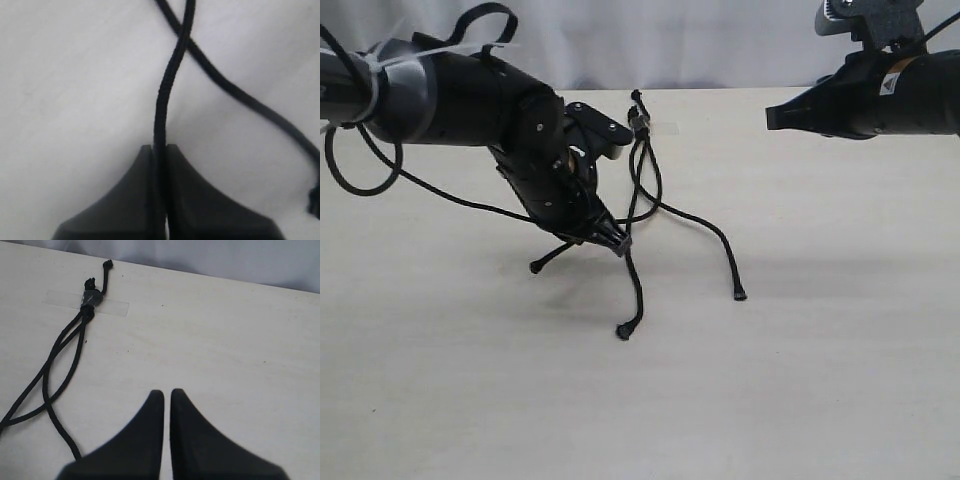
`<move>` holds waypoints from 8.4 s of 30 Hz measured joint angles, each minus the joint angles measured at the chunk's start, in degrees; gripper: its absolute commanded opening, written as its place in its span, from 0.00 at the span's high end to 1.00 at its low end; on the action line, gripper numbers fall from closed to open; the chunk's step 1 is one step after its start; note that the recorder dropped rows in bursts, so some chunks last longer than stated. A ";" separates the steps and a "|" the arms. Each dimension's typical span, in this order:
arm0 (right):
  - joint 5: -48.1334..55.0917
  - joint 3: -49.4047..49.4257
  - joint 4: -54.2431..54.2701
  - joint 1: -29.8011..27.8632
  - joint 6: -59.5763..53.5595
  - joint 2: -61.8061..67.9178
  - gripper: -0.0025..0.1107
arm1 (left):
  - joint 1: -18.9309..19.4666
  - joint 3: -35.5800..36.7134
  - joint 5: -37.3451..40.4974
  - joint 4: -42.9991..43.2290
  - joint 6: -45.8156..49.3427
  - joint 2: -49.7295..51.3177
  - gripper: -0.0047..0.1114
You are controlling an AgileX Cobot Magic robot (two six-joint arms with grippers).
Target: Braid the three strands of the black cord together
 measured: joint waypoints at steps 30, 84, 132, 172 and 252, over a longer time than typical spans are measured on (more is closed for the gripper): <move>4.59 0.00 3.86 4.39 0.00 1.31 0.83 | 8.42 6.70 -10.74 3.81 -1.85 -9.42 0.85; 20.53 -17.93 -29.44 16.58 -5.51 27.51 0.94 | 14.54 18.90 -22.10 4.15 -1.95 -37.87 0.96; 22.62 -18.04 1.17 13.41 -23.46 26.90 0.93 | 14.54 18.90 -21.86 4.15 -1.95 -37.87 0.96; 3.77 4.38 -10.06 13.19 0.81 -16.93 0.94 | 14.54 18.90 -21.86 4.15 -1.95 -37.87 0.96; 0.07 55.86 10.54 -12.12 -11.67 -90.06 0.94 | 14.54 18.90 -21.86 4.37 -1.95 -37.87 0.96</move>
